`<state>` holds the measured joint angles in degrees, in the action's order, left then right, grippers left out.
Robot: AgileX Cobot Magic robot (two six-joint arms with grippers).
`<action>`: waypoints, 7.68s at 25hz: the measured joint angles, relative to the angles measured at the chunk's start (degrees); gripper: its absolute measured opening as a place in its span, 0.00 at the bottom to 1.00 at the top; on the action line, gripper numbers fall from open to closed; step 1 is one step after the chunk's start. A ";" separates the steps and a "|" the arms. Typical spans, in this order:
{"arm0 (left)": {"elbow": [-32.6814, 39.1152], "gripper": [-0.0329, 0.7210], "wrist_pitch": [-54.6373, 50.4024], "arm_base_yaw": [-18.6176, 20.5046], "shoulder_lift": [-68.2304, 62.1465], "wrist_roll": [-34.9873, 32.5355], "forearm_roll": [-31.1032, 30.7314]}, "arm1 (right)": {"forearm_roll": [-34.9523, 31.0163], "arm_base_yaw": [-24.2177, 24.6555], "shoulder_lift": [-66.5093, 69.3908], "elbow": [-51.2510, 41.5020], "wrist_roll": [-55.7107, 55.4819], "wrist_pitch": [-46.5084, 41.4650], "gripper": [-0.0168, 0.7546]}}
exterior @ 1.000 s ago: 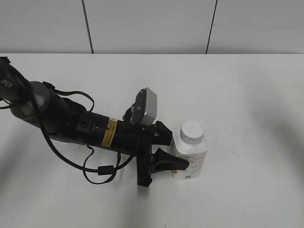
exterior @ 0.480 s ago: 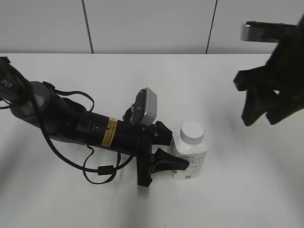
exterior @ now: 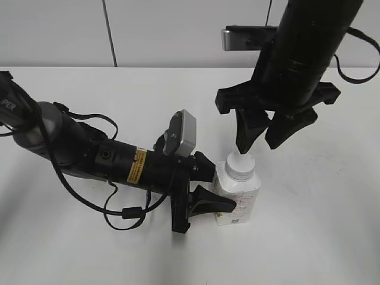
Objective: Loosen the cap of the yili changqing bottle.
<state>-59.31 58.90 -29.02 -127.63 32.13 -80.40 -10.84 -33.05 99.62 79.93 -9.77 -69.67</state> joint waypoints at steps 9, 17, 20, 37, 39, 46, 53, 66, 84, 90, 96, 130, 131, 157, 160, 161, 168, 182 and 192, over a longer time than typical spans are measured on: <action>0.00 0.52 0.00 0.00 0.00 0.00 0.00 | -0.66 -0.45 4.88 0.17 -0.24 0.00 0.65; 0.00 0.52 0.00 0.00 0.00 0.00 0.00 | -1.40 -0.47 7.22 0.21 -0.28 0.31 0.65; 0.00 0.51 0.00 0.00 0.00 0.00 0.04 | -1.41 -0.58 7.94 0.21 -0.28 0.26 0.65; 0.00 0.51 -0.05 0.00 0.00 0.00 0.12 | -1.25 -0.78 8.00 0.21 16.01 0.26 0.53; 0.00 0.51 -0.05 0.00 0.00 0.00 0.12 | -0.75 -0.78 8.00 0.21 25.57 0.20 0.53; 0.00 0.51 -0.05 0.00 0.00 -0.15 -0.09 | 0.61 -0.78 8.00 0.28 61.76 1.51 0.53; 0.00 0.51 -0.05 0.05 0.00 -0.15 -0.22 | 0.97 -0.72 8.00 0.30 83.03 2.84 0.53; 0.00 0.51 0.24 0.05 0.00 -0.17 -0.53 | 0.80 -0.72 7.02 0.30 85.22 1.72 0.52; 0.00 0.51 0.15 0.00 0.00 -0.17 -0.68 | 6.05 -0.78 0.40 0.90 42.46 0.16 0.52; 0.00 0.51 0.15 0.00 0.00 -0.17 -0.68 | 7.99 -0.78 0.05 0.95 9.36 0.08 0.52; 0.00 0.50 0.15 0.00 0.00 -0.17 -0.68 | 8.01 -0.78 -0.01 0.95 -0.50 0.01 0.52; -0.06 0.50 0.14 0.00 0.00 -0.12 -0.78 | 9.08 20.25 0.35 -14.33 7.64 16.45 0.52; -0.06 0.50 0.14 0.00 0.00 -0.12 -0.78 | 9.08 20.25 1.16 -14.84 7.64 17.76 0.52; -0.06 0.50 0.18 0.00 0.00 -0.12 -0.78 | 8.96 20.36 12.83 -15.29 9.77 29.19 0.59; -0.06 0.50 0.18 0.00 0.00 -0.12 -0.78 | 8.96 20.36 12.83 -15.29 10.07 29.19 0.66; -0.06 0.50 0.18 0.00 0.00 -0.12 -0.78 | 8.94 20.36 12.83 -15.29 10.08 29.19 0.68; -0.13 0.64 -0.01 0.00 0.00 -0.12 -2.32 | 8.84 20.36 12.83 -15.29 10.25 29.19 0.76; -0.13 0.82 -0.45 3.72 2.37 1.89 -9.78 | 8.42 20.36 11.74 -14.11 10.47 28.79 0.77; -0.13 0.82 -7.51 9.94 8.34 9.52 -12.30 | 8.26 20.36 10.21 -11.31 10.70 28.72 0.77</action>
<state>-59.44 51.39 -19.08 -119.29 41.65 -92.71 -2.58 -12.69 109.83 68.62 0.93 -40.96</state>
